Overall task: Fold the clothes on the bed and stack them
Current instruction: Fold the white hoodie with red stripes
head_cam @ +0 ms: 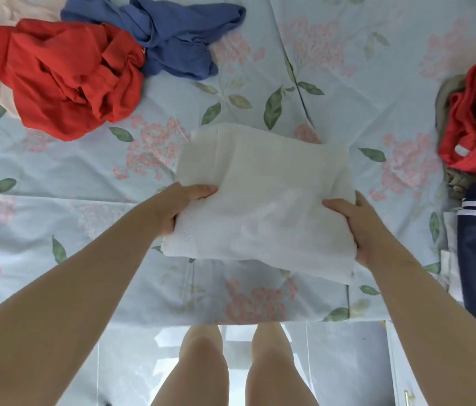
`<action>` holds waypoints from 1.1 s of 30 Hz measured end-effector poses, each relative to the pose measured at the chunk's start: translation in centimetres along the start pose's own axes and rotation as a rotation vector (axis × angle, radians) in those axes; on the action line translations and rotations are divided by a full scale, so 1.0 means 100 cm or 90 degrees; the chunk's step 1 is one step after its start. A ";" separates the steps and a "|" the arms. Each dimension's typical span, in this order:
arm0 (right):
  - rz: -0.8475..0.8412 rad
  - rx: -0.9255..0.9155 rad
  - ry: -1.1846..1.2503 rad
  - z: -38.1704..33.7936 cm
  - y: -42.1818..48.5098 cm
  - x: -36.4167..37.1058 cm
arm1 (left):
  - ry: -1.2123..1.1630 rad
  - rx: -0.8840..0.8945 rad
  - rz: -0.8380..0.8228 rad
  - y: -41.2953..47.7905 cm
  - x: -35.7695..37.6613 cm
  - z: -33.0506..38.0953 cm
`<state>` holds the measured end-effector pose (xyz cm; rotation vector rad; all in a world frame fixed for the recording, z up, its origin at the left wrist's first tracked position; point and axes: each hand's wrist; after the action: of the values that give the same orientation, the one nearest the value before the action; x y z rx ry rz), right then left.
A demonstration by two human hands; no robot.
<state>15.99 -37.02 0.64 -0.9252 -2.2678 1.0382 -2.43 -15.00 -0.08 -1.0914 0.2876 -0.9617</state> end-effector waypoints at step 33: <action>0.140 -0.117 0.006 -0.043 -0.118 -0.056 | -0.010 0.058 0.051 -0.061 0.114 0.044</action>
<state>18.02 -44.90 11.76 -1.2770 -2.3213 0.9224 3.79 -21.89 9.93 -0.9972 0.2707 -0.8861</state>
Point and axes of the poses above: each hand's wrist, its own y-axis towards the middle knuckle, its own x-axis out of the palm, z = x × y, and after that the axes turned 12 degrees about -z, right-handed
